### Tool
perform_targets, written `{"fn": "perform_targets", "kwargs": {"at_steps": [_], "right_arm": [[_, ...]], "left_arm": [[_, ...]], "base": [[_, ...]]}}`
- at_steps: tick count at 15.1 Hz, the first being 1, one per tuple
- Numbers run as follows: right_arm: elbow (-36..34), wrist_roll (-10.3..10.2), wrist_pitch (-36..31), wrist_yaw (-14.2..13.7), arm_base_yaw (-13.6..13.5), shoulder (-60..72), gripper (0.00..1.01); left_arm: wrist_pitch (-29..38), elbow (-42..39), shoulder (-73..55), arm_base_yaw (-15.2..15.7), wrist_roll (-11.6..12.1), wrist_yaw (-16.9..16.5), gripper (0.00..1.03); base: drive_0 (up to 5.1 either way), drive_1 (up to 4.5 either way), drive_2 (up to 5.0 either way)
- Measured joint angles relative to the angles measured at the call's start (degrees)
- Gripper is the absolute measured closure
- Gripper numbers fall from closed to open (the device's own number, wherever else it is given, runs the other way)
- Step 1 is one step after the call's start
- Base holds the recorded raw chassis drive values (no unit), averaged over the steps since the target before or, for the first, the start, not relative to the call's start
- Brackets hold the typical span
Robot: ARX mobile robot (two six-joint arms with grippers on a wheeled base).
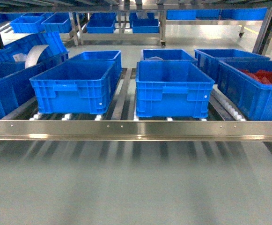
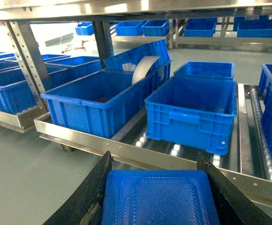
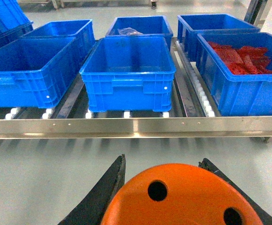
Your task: Sort blue parts and orange caps into right shelf containers
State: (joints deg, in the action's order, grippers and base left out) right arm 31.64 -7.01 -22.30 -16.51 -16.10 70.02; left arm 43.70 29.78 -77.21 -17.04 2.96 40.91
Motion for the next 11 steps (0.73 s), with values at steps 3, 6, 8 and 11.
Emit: {"fn": "perform_targets", "kwargs": {"at_steps": [3, 6, 8, 11], "right_arm": [[0.0, 0.0, 0.0, 0.0, 0.0, 0.0, 0.59], [0.0, 0.0, 0.2, 0.0, 0.0, 0.0, 0.59], [0.0, 0.0, 0.0, 0.0, 0.0, 0.0, 0.59], [0.0, 0.0, 0.0, 0.0, 0.0, 0.0, 0.59]], "left_arm": [[0.0, 0.0, 0.0, 0.0, 0.0, 0.0, 0.62], [-0.3, 0.0, 0.0, 0.0, 0.0, -0.1, 0.62], [-0.1, 0.0, 0.0, 0.0, 0.0, 0.0, 0.62], [-0.1, 0.0, 0.0, 0.0, 0.0, 0.0, 0.62]], "base": [[0.1, 4.05, -3.9], [0.1, 4.05, -3.9], [0.1, 4.05, -3.9], [0.1, 4.05, -3.9]]}}
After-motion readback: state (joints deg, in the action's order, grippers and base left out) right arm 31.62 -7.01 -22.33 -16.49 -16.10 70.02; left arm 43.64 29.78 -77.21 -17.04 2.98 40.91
